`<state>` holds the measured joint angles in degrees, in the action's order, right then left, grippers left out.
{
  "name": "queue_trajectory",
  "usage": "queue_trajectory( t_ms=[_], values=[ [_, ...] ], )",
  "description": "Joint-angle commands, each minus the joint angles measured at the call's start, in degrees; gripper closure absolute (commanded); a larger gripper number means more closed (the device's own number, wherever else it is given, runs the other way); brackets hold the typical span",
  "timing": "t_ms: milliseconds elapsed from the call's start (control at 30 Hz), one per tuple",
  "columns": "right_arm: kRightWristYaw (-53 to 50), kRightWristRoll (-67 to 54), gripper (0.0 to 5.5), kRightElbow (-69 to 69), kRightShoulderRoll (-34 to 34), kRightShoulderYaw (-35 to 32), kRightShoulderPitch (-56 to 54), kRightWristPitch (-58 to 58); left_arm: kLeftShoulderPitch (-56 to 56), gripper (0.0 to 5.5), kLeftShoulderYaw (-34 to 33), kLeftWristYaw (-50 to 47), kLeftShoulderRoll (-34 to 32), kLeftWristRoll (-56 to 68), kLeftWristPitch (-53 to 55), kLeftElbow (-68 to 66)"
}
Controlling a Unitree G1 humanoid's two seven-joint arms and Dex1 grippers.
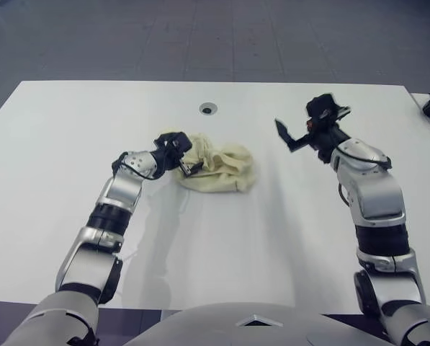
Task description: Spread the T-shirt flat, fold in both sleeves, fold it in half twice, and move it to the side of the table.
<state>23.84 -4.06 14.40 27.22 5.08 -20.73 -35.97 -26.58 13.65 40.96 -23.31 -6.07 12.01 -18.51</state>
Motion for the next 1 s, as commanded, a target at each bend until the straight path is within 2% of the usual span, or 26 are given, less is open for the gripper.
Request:
queue_trajectory(
  t_ms=[33, 167, 333, 600, 1000],
  values=[
    [10.1, 1.4, 0.11, 5.9, 7.4, 7.2, 3.1, 3.1, 4.0, 0.10, 0.7, 2.0, -0.4, 1.7, 7.0, 9.3],
    [16.3, 4.8, 0.11, 9.0, 13.0, 12.6, 5.2, 6.6, 3.9, 0.10, -0.6, 1.9, -0.6, 3.1, 11.7, 15.6],
    [20.3, 7.2, 0.11, 10.7, 16.3, 15.2, 7.2, 9.4, 2.3, 0.10, -2.5, 1.6, -1.7, 4.5, 15.2, 19.8],
    [19.2, 12.7, 0.11, 7.3, 13.9, 18.0, 6.7, 12.6, -2.1, 0.10, -7.1, 0.4, -3.6, 7.1, 17.7, 22.6],
    [19.1, 18.9, 1.97, 4.9, 12.1, 19.8, 7.5, 16.1, -2.6, 0.10, -8.4, -1.3, -8.3, 5.4, 15.2, 19.4]
  ],
)
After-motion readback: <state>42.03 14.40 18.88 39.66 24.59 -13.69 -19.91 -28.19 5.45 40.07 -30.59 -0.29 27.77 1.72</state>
